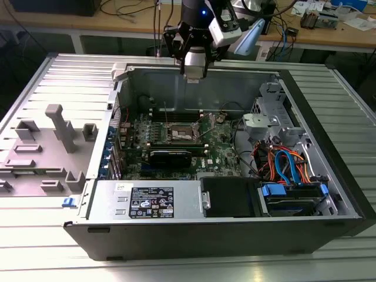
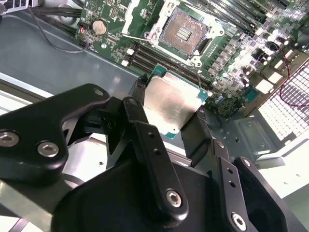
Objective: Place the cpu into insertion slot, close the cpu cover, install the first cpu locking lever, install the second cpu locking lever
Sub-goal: 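Place the cpu into insertion slot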
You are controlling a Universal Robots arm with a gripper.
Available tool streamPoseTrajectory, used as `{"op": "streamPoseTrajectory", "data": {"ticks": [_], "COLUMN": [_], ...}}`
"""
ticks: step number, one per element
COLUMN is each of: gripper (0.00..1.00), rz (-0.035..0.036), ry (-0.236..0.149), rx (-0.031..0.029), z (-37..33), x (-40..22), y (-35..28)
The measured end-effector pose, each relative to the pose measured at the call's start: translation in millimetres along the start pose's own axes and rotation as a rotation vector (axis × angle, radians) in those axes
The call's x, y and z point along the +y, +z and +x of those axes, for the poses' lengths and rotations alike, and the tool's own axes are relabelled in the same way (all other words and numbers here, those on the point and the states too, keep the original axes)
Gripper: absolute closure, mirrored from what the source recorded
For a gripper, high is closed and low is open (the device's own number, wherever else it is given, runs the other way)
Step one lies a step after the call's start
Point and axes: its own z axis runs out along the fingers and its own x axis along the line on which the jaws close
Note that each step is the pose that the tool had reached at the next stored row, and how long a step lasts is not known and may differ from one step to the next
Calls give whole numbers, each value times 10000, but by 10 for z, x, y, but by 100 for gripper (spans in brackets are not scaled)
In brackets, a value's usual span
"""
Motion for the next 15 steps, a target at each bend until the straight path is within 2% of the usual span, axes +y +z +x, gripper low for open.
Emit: {"op": "streamPoseTrajectory", "data": {"ticks": [8,15], "gripper": [46,46], "rz": [-3,-3], "ry": [395,406], "rx": [-35,-36], "z": [-1,1], "x": [-8,-12], "y": [7,7]}}
